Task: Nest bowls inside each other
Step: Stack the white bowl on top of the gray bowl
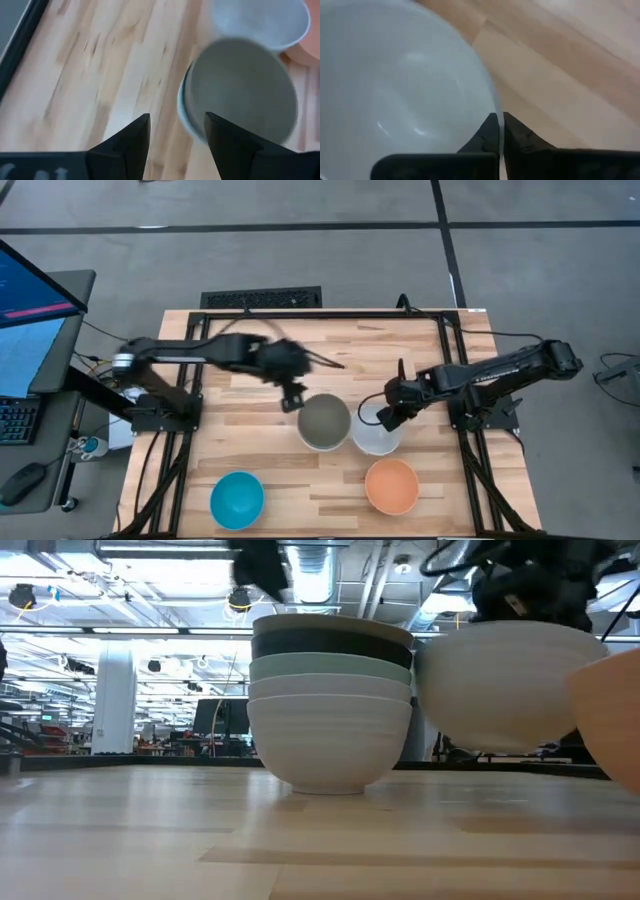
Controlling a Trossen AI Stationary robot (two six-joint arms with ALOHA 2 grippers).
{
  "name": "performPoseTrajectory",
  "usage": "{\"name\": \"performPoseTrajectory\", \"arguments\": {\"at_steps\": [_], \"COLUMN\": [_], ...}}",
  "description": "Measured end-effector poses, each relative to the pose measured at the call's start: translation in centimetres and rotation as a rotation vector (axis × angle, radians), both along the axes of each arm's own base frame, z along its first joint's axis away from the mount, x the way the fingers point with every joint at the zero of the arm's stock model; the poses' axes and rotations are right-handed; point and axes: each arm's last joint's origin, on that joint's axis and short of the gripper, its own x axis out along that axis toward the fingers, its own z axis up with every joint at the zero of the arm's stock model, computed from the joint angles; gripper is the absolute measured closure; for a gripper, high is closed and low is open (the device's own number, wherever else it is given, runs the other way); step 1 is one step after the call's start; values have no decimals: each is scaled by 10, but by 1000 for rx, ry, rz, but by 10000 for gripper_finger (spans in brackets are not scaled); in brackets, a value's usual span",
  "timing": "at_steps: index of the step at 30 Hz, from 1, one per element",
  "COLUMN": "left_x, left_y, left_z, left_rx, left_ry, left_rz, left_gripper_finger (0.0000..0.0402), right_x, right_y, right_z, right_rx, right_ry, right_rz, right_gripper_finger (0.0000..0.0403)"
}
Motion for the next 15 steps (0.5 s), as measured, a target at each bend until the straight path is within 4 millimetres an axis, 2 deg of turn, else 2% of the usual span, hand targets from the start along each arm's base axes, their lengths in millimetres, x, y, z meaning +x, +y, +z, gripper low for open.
{"name": "performPoseTrajectory", "arguments": {"at_steps": [5,8,11,15], "left_x": [-67,-98,-116,-133], "left_y": [-11,-22,-41,-70], "left_z": [-25,-30,-32,-37], "left_rx": [-71,-174,-275,-291], "left_ry": [-35,-62,-56,37], "left_rz": [135,168,158,99], "left_gripper_finger": [221,221,221,221], "right_x": [0,0,5,28], "right_y": [-16,-22,-25,-26], "right_z": [40,74,111,143], "right_rx": [-32,-34,-35,-74], "right_ry": [69,60,-11,-113], "right_rz": [2,4,-3,-7], "right_gripper_finger": [384,393,383,382]}}
